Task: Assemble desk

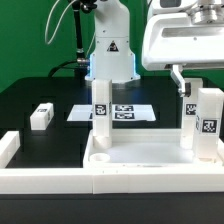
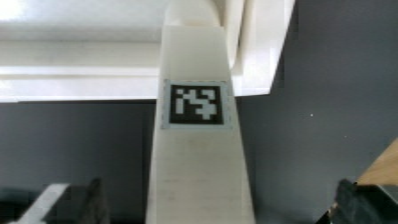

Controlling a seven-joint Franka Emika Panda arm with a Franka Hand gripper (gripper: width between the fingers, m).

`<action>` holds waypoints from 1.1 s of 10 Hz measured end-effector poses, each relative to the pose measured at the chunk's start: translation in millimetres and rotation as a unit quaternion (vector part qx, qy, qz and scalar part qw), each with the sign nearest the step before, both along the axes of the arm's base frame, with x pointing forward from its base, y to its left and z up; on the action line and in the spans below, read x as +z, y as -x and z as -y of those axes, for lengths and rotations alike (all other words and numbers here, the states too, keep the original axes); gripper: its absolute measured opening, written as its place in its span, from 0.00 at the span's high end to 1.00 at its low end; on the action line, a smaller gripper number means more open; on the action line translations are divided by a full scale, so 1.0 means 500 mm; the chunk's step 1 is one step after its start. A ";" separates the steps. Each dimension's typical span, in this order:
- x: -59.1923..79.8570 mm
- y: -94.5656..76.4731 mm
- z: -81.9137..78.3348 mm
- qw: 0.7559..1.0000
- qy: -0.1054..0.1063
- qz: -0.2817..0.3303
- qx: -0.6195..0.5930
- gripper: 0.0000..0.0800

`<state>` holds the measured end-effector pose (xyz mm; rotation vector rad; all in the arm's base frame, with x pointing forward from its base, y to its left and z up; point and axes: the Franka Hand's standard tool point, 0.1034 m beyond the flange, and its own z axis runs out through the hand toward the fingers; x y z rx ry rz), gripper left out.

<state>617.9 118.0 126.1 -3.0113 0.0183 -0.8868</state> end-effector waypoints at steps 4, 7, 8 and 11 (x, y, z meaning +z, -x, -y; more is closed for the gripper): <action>0.000 0.000 0.005 1.000 0.009 -0.007 0.011 0.19; 0.044 -0.029 0.025 0.997 0.014 -0.072 0.016 0.19; 0.048 -0.042 0.019 0.997 0.015 -0.075 0.017 0.19; 0.057 -0.040 0.024 0.977 -0.004 -0.212 -0.011 0.19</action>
Offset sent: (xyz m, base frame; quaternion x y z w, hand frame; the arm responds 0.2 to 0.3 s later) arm 0.0000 0.0000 0.0000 0.0000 0.0000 0.0000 1.0000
